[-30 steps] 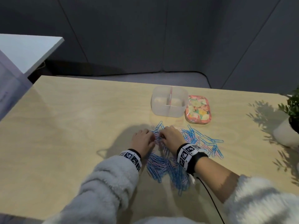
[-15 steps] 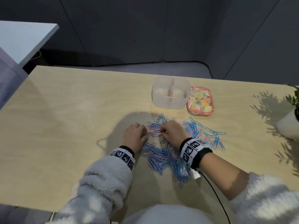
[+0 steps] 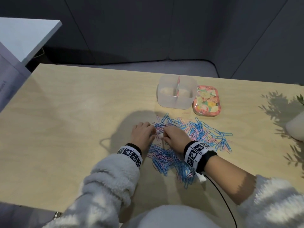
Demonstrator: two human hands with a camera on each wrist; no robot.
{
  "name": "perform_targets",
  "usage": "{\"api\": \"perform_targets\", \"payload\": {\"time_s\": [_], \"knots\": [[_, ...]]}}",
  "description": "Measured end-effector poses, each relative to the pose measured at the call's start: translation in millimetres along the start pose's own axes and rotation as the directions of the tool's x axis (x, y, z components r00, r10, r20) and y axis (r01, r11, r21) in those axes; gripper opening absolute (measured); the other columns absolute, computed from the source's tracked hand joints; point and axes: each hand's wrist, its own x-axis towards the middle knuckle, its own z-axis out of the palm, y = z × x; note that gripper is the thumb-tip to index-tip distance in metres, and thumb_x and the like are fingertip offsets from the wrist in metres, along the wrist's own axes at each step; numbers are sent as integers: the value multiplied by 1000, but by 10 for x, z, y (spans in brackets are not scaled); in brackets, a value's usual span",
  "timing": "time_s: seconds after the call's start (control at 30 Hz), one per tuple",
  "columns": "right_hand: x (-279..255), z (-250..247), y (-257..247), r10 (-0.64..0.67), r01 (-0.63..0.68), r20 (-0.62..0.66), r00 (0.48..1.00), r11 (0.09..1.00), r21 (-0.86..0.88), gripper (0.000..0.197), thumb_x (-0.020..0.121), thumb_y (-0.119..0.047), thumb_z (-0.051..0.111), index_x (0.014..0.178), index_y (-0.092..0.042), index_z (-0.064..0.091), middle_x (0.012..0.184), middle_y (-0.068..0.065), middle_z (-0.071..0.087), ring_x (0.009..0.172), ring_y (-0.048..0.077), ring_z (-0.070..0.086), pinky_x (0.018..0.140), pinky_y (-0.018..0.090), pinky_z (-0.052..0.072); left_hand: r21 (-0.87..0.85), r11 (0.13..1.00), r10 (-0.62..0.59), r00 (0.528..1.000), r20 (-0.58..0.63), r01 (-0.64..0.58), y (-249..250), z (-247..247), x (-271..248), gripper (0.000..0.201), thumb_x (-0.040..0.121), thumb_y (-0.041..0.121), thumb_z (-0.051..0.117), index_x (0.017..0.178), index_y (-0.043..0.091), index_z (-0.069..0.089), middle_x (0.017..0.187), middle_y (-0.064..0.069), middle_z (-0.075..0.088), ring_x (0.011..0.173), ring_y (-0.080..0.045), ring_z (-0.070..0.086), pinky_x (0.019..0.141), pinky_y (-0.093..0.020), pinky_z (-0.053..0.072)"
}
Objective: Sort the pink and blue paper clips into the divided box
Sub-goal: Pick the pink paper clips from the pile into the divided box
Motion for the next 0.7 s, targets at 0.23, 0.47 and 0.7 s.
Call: {"api": "perform_targets", "payload": {"time_s": [0.23, 0.47, 0.7], "knots": [[315, -692, -19, 148, -46, -311, 939, 948, 314, 15, 91, -15, 50, 79, -7, 55, 78, 9, 61, 68, 20, 54, 61, 31, 47, 72, 997, 4, 999, 41, -7, 57, 8, 36, 19, 94, 28, 45, 107, 17, 54, 115, -2, 55, 109, -23, 48, 96, -33, 34], [635, -973, -3, 208, -67, -437, 875, 946, 316, 17, 91, -12, 51, 89, -2, 64, 94, 15, 67, 87, 28, 59, 77, 32, 44, 267, 954, 114, 989, 98, -136, 72, 22, 53, 23, 85, 13, 61, 107, 9, 53, 106, -6, 59, 98, -26, 59, 86, -32, 42], [322, -257, 20, 35, -22, -125, 991, 994, 106, 27, 91, -21, 52, 115, -13, 62, 116, 5, 58, 107, 22, 51, 91, 31, 43, 170, 977, 125, 992, 19, -126, 9, -63, 43, 14, 92, 20, 50, 106, 17, 53, 108, 0, 61, 101, -20, 54, 89, -31, 34]]}}
